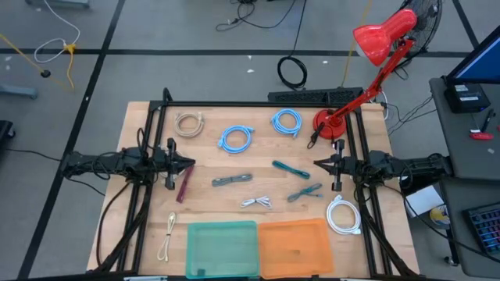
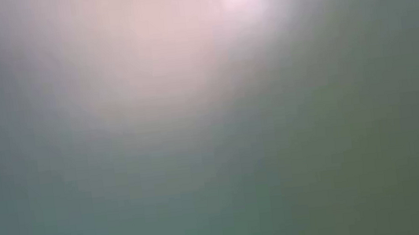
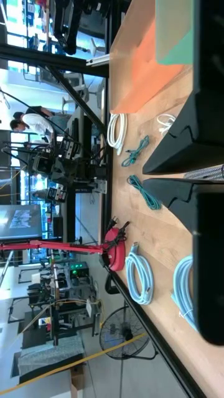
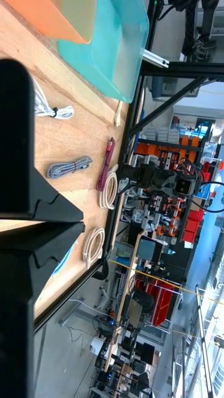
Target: Pick & Place USB Port
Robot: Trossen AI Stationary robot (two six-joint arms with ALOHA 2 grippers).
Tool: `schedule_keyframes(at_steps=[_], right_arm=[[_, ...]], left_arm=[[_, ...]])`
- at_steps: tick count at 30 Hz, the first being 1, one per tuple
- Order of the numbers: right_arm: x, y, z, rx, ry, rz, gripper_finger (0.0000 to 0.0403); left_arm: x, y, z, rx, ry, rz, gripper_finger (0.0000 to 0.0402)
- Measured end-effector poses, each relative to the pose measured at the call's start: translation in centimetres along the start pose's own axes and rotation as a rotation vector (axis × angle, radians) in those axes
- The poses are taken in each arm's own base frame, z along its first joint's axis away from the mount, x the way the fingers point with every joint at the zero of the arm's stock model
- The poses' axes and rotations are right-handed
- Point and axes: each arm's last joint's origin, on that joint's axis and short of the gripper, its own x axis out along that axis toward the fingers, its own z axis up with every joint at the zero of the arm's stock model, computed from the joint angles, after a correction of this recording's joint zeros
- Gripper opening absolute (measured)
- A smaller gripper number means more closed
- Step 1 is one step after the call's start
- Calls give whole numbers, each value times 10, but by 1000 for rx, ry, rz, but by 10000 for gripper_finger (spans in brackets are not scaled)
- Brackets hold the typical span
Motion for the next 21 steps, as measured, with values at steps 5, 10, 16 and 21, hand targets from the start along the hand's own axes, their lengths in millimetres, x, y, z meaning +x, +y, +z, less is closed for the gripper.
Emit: schedule_keyframes(at_steps=[5,10,16,21], right_arm=[[0,0,0,0,0,0,0],[0,0,0,0,0,0,0],[0,0,2,3,-16,-4,0],[-3,-6,22,119,-232,-45,0]], left_arm=[[0,0,0,0,0,0,26],[0,0,0,0,0,0,26],[0,0,0,0,0,0,26],[0,0,0,0,0,0,26]])
